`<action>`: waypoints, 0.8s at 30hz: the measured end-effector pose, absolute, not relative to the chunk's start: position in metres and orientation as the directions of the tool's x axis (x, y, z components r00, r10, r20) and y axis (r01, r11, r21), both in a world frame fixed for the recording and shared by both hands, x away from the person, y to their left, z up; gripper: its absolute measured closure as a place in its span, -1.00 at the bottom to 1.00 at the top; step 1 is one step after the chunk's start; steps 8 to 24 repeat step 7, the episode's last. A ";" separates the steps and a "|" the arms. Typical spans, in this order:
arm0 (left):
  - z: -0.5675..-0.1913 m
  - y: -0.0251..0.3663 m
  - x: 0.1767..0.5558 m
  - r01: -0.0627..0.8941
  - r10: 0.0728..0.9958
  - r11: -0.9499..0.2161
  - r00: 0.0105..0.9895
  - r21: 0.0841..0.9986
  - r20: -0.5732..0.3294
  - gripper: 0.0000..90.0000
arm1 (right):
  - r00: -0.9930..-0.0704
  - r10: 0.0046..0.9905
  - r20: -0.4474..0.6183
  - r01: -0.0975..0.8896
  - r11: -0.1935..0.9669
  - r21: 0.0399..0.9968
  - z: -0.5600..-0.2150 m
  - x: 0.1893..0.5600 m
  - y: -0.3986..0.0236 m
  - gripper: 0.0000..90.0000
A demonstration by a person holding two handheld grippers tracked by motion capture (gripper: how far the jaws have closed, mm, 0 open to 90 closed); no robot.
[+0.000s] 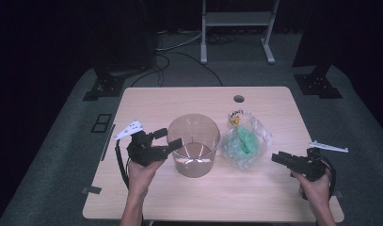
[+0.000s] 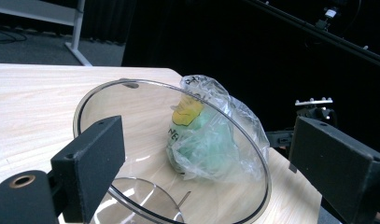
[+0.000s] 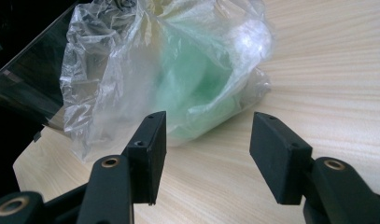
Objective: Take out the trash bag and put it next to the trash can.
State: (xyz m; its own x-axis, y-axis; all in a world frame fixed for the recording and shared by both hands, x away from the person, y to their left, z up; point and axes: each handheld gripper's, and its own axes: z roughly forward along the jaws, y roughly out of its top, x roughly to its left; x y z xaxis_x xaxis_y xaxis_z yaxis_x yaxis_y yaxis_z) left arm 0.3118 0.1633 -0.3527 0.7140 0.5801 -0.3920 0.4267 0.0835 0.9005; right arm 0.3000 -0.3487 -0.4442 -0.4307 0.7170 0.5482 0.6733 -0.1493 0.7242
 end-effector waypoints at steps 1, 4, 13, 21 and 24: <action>-0.353 0.163 0.312 0.427 0.579 0.083 0.715 0.900 -0.392 -0.80 | -0.428 0.719 0.548 0.671 -0.153 0.726 -0.445 0.298 -0.349 0.02; -0.353 0.163 0.312 0.430 0.579 0.083 0.714 0.899 -0.395 -0.80 | -0.425 0.726 0.541 0.658 -0.163 0.735 -0.447 0.291 -0.350 0.01; -0.353 0.162 0.313 0.432 0.579 0.081 0.714 0.898 -0.395 -0.80 | -0.422 0.728 0.540 0.644 -0.178 0.744 -0.450 0.284 -0.350 0.00; -0.353 0.162 0.313 0.432 0.579 0.081 0.714 0.898 -0.395 -0.80 | -0.422 0.728 0.540 0.644 -0.178 0.744 -0.450 0.284 -0.350 0.00; -0.353 0.162 0.313 0.432 0.579 0.081 0.714 0.898 -0.395 -0.80 | -0.422 0.728 0.540 0.644 -0.178 0.744 -0.450 0.284 -0.350 0.00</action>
